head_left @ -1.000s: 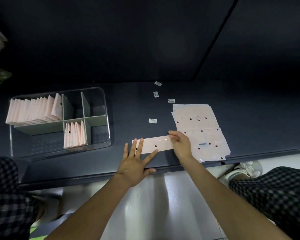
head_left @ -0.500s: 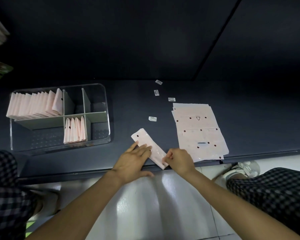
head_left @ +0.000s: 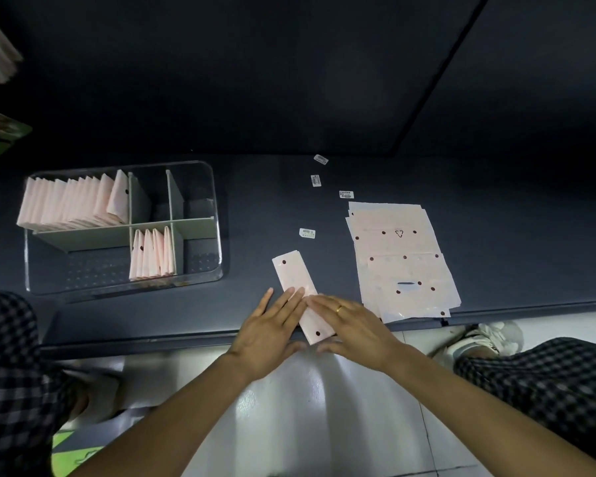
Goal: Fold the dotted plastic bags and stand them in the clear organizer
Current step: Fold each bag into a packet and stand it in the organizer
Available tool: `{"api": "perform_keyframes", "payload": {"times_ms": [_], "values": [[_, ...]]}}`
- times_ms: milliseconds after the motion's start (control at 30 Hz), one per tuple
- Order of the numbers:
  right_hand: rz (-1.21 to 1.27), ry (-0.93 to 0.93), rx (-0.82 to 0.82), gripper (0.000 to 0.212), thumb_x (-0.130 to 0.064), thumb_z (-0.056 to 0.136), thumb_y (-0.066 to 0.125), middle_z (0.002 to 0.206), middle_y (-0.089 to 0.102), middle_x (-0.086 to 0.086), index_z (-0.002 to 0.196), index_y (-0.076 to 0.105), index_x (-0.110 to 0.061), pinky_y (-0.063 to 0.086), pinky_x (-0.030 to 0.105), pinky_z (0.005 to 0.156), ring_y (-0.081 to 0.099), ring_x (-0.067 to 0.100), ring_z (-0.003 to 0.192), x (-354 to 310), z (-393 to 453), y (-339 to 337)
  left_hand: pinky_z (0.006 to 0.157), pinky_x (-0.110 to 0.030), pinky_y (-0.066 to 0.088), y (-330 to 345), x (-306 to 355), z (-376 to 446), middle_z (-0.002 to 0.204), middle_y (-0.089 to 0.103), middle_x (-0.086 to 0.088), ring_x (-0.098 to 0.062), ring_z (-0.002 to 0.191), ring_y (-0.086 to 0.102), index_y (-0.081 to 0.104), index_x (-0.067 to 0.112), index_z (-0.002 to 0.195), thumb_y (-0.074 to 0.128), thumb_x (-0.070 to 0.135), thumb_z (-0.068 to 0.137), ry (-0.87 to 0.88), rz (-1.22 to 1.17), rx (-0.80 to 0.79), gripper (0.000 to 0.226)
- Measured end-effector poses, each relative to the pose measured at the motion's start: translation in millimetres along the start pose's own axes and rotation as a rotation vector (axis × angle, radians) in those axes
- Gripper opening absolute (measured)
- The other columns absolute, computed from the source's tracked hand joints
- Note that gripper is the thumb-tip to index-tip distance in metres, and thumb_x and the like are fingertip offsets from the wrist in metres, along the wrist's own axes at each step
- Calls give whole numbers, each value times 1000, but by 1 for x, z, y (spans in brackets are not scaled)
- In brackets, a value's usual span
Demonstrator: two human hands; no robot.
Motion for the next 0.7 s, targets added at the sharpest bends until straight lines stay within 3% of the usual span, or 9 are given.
{"api": "perform_keyframes", "payload": {"times_ms": [100, 267, 367, 433, 500, 567, 700], "values": [[-92, -65, 187, 67, -28, 60, 88, 123, 64, 5, 119, 64, -7, 57, 34, 83, 64, 20, 108, 1, -5, -1, 103, -44, 43, -2, 2, 1, 139, 51, -1, -14, 129, 48, 55, 14, 131, 62, 59, 79, -49, -10, 18, 69], [70, -28, 324, 30, -12, 78, 74, 107, 71, 2, 107, 71, -13, 53, 30, 83, 68, 19, 97, 2, -2, -1, 105, -46, 40, -8, 1, 7, 132, 58, -1, -15, 124, 53, 62, 9, 121, 71, 43, 79, -149, -217, 32, 55], [229, 41, 336, 17, -19, 90, 58, 89, 70, 2, 96, 72, -11, 53, 29, 72, 65, 19, 83, -2, 2, -11, 106, -35, 36, -9, -6, 6, 130, 60, 2, -18, 122, 54, 66, 13, 113, 69, 30, 84, -254, -445, 63, 33], [294, 84, 292, 28, -34, 94, 49, 78, 64, -2, 89, 67, -13, 50, 30, 64, 57, 13, 75, -3, 5, -15, 91, -30, 42, -12, -11, 6, 117, 66, 2, -23, 109, 59, 71, 13, 101, 68, 21, 85, -389, -573, 131, 18], [385, 153, 191, 26, -44, 89, 54, 85, 61, -12, 97, 63, -21, 46, 23, 71, 53, 4, 81, -2, 9, -12, 81, -25, 43, -15, -17, 6, 104, 68, -1, -24, 97, 59, 74, 12, 95, 67, 13, 85, -488, -689, 157, 13], [483, 244, 102, 30, -41, 80, 68, 96, 56, -22, 107, 61, -29, 42, 14, 82, 51, -5, 92, 3, 14, -7, 78, -18, 39, -16, -20, 6, 100, 68, -3, -23, 94, 59, 76, 11, 94, 67, 7, 84, -502, -748, 150, 14], [548, 308, 100, 25, -13, 78, 73, 86, 51, -14, 100, 71, -25, 44, 18, 83, 55, 8, 92, 4, 27, -1, 83, -13, 37, -15, -26, 4, 107, 68, -2, -20, 99, 62, 76, 10, 95, 66, 1, 83, -516, -830, 117, 18]]}}
Point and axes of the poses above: each hand's wrist, its own z-axis towards the middle knuckle, its own y-axis out of the palm, x = y × z, the point moved 3 cm from there along z, towards the middle knuckle
